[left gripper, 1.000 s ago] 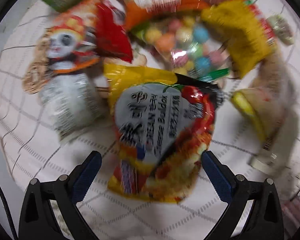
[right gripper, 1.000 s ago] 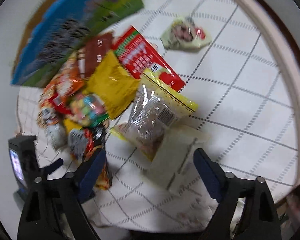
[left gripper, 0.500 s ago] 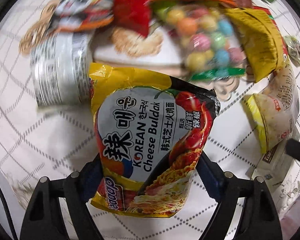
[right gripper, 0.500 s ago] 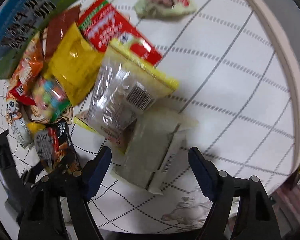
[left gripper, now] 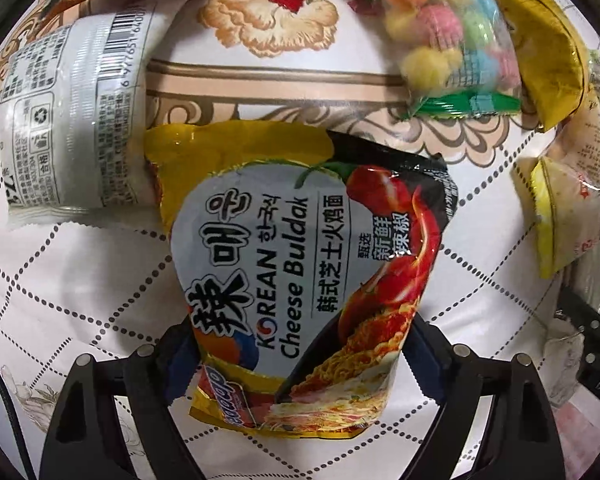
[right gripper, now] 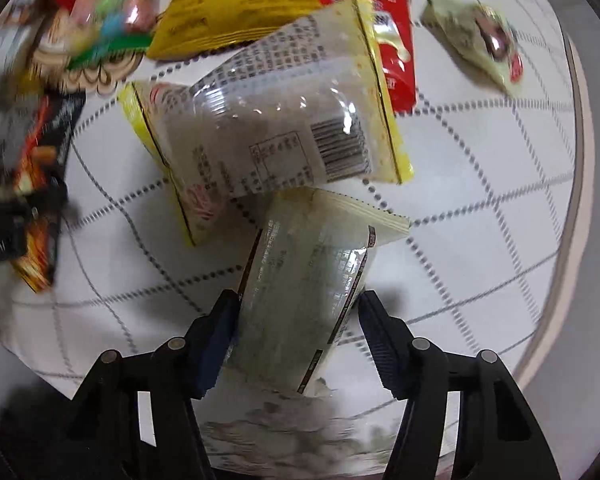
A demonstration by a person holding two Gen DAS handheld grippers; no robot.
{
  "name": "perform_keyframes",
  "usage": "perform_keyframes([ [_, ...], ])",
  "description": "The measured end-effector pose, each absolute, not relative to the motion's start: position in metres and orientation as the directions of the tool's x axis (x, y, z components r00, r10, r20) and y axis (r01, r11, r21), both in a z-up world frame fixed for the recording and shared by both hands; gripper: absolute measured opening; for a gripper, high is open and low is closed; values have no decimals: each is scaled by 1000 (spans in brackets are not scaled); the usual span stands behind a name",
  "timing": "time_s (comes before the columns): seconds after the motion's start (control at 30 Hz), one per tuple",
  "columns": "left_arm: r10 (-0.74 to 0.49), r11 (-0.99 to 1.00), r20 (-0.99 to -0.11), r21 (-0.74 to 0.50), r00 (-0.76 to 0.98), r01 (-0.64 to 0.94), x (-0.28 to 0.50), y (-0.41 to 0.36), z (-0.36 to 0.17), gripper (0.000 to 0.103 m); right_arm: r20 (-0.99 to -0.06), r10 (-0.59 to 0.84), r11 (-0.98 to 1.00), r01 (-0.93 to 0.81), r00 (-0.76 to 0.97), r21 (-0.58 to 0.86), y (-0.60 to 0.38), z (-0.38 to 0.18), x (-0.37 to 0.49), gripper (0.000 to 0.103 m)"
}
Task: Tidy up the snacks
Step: 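Carry both packets into the cardboard box and open both tools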
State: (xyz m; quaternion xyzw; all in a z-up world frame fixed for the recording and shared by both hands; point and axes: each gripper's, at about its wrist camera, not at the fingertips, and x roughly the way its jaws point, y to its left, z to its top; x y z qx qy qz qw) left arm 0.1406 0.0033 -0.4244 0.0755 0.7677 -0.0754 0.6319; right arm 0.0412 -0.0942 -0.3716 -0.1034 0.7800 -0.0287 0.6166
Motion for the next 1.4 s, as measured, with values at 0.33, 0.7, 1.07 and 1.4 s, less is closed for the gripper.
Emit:
perform_keyframes([
  [0.33, 8, 988, -994, -9, -107, 152, 95, -3, -384, 84, -993, -31, 939, 336, -112, -67, -127, -373, 19, 58],
  [0.7, -117, 975, -993, -115, -2, 192, 65, 0, -320, 84, -998, 41, 909, 413, 44, 56, -89, -296, -34, 57],
  [1.07, -222, 967, -958, -193, 181, 167, 153, -8, -182, 84, -939, 206, 931, 241, 276, 275, -118, -171, 82, 57],
  [1.4, -217, 974, -944, -195, 248, 112, 322, -17, -109, 84, -884, 233, 960, 50, 404, 276, -123, -110, 265, 57],
])
